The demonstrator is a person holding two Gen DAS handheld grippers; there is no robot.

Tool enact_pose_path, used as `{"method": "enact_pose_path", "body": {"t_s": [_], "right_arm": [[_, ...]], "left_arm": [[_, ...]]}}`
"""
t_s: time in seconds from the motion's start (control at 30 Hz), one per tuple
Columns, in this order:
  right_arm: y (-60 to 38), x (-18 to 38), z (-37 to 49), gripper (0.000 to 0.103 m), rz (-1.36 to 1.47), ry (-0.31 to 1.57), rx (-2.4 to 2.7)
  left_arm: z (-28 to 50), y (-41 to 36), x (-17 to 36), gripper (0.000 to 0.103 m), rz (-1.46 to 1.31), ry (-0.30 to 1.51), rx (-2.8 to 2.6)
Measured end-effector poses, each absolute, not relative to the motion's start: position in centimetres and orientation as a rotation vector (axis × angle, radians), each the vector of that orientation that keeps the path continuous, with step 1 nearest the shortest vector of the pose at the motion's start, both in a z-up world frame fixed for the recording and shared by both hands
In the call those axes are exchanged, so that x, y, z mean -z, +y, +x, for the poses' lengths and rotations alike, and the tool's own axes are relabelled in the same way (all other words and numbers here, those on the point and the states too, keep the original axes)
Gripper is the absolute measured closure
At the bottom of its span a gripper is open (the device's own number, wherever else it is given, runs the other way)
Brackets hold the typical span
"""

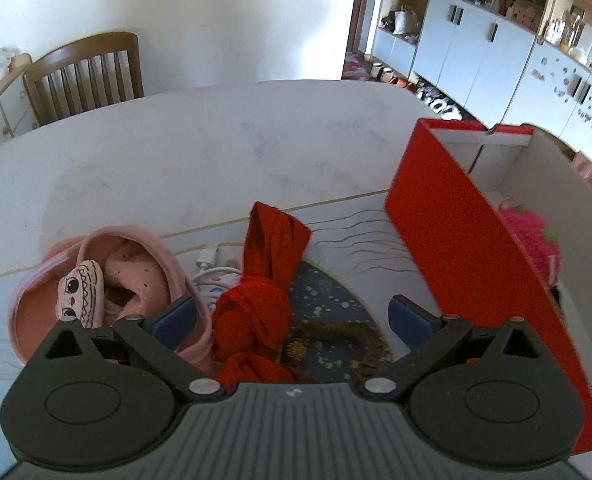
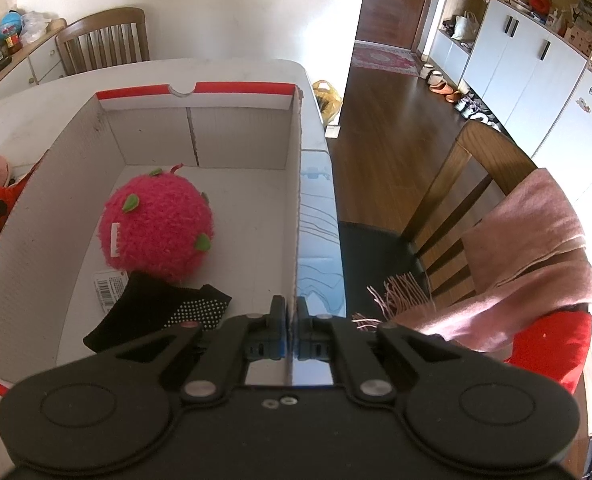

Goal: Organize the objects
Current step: 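Return the left gripper to the pile and grasp the red knotted cloth, then carry the red cloth into the box with the left gripper and release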

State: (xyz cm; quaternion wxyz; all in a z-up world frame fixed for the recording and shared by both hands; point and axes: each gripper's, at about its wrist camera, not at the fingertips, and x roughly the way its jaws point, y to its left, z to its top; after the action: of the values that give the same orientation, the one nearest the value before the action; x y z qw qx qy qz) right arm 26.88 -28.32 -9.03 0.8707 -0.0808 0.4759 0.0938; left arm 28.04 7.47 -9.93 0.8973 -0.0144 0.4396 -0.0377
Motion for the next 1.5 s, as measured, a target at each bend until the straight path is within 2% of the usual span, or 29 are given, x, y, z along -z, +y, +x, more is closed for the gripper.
{"method": "enact_pose_path", "body": {"t_s": [0.1, 0.17, 0.23, 0.47, 0.53, 0.63, 0.9, 1.5], "right_arm": [[-28.2, 9.1, 27.0, 0.100, -0.167, 0.997, -0.193], [-28.3, 9.1, 27.0, 0.100, -0.166, 0.998, -0.192], [-28.2, 9.1, 27.0, 0.100, -0.164, 0.999, -0.190], [-28.2, 9.1, 27.1, 0.100, -0.161, 1.001, -0.187], [-28.2, 9.1, 27.1, 0.100, -0.160, 1.001, -0.187], [-28.2, 9.2, 27.1, 0.100, -0.161, 1.002, -0.187], [-28.3, 9.2, 27.1, 0.100, -0.160, 1.002, -0.189], [-28.1, 9.2, 27.2, 0.101, -0.147, 1.002, -0.204]], "left_arm": [[28.5, 7.8, 10.4, 0.002, -0.030, 0.916, 0.073], [28.7, 8.1, 10.8, 0.009, -0.036, 0.921, 0.064], [28.9, 8.2, 11.2, 0.025, -0.027, 0.935, 0.063], [29.2, 8.1, 12.4, 0.043, 0.040, 0.967, 0.045], [29.2, 8.1, 12.6, 0.060, 0.063, 0.968, 0.032], [29.0, 8.4, 12.4, 0.067, 0.063, 0.959, 0.028], [27.8, 8.9, 10.0, 0.070, 0.034, 0.927, 0.006], [24.0, 4.3, -0.6, 0.070, -0.088, 0.825, 0.191]]}}
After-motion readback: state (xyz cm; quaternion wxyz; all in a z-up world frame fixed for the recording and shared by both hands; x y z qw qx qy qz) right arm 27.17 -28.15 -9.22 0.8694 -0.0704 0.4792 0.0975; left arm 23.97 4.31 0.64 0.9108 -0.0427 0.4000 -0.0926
